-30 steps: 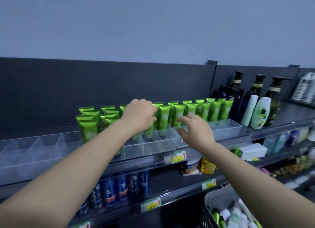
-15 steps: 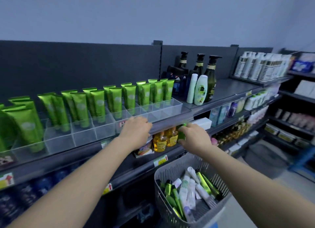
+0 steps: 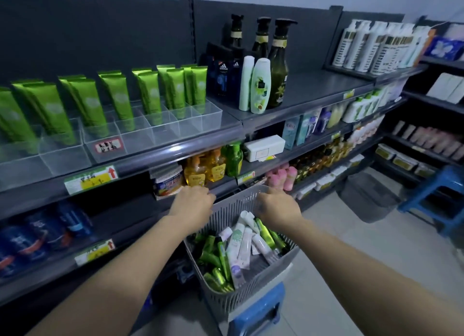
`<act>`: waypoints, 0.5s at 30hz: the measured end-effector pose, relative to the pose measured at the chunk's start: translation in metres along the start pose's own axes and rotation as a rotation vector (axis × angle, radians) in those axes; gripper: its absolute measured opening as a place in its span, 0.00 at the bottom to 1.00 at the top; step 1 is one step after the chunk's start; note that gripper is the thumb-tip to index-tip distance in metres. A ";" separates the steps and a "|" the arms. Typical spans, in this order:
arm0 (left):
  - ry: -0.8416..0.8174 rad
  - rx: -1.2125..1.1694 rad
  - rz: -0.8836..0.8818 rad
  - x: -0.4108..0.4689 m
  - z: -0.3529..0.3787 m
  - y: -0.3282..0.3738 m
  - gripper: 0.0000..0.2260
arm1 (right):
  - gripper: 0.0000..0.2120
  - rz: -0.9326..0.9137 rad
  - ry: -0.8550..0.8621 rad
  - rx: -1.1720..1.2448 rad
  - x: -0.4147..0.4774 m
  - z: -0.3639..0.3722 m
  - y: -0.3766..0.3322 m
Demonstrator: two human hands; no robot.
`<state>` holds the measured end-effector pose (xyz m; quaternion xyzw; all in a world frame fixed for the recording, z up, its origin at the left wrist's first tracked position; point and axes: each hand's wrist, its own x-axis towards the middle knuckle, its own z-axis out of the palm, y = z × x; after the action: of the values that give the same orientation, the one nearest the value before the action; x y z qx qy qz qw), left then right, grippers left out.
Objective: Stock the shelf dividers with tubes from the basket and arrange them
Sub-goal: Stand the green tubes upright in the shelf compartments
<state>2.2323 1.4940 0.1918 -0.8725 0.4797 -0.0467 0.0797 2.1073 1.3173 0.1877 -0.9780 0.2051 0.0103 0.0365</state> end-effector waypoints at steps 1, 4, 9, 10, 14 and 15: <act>-0.018 0.006 0.009 0.004 0.008 0.003 0.12 | 0.15 -0.005 -0.021 0.001 0.003 0.008 0.005; -0.093 -0.011 0.020 0.015 0.033 0.011 0.12 | 0.17 -0.004 -0.079 0.020 0.011 0.030 0.017; -0.233 -0.029 0.053 0.041 0.079 0.017 0.11 | 0.19 0.009 -0.188 0.018 0.034 0.071 0.032; -0.263 -0.035 0.060 0.046 0.089 0.018 0.11 | 0.19 0.009 -0.216 0.022 0.038 0.079 0.034; -0.384 -0.043 0.081 0.060 0.124 0.025 0.11 | 0.21 0.007 -0.334 0.036 0.056 0.114 0.036; -0.420 -0.042 0.084 0.063 0.132 0.027 0.10 | 0.22 0.007 -0.353 0.042 0.060 0.123 0.035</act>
<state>2.2641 1.4393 0.0571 -0.8437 0.4896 0.1492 0.1617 2.1475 1.2702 0.0610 -0.9593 0.1992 0.1778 0.0925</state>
